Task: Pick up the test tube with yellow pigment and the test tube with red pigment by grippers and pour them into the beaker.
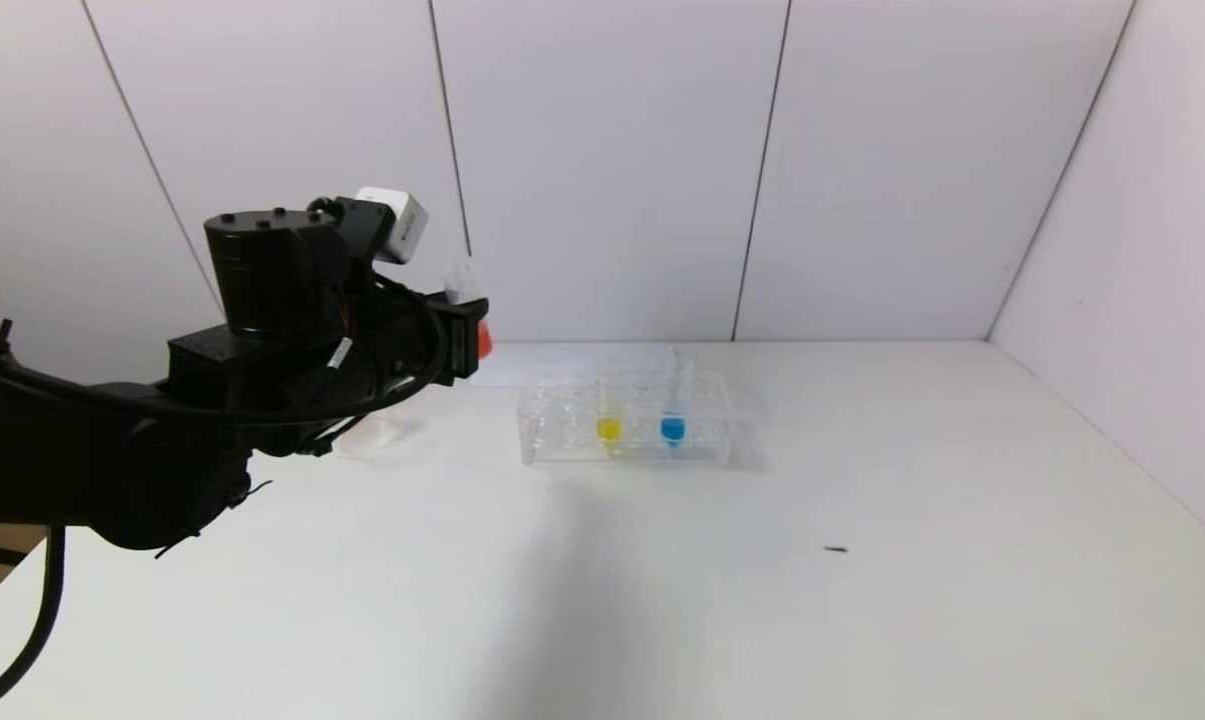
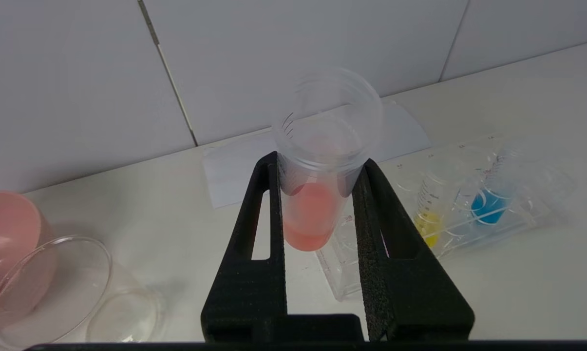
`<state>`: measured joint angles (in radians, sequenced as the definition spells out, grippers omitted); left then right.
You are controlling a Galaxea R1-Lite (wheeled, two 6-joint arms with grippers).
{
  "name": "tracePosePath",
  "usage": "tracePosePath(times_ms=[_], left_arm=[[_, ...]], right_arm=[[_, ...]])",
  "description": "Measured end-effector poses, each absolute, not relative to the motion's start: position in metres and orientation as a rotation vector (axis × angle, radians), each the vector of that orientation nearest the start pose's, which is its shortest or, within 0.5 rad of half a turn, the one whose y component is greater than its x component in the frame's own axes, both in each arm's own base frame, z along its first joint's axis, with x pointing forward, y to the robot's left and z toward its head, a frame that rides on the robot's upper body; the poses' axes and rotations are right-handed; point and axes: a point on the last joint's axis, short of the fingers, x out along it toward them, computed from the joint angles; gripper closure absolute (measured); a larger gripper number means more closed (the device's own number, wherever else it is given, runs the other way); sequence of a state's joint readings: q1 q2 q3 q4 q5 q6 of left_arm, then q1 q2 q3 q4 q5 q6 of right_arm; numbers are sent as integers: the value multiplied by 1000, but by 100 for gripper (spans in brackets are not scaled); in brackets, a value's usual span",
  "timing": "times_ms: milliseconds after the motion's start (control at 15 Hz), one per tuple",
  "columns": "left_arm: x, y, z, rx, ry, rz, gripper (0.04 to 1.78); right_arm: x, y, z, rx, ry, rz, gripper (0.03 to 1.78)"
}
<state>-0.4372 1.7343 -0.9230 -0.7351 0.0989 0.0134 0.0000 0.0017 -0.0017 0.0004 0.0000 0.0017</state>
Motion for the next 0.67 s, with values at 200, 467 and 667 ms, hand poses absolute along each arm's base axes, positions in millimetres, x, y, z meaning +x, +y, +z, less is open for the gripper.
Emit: tracePosePath(times_ms=[200,467,667], left_arm=[[294,-127,216,35,74,-317,138],[292,-113,222,32,67,-288,138],[292,-100,227,29,60,-248,138]], right_arm=[[-23,0,76,2,0,0,11],[-23,0,76,2,0,0,11],[-23,0,76,2,0,0,11]])
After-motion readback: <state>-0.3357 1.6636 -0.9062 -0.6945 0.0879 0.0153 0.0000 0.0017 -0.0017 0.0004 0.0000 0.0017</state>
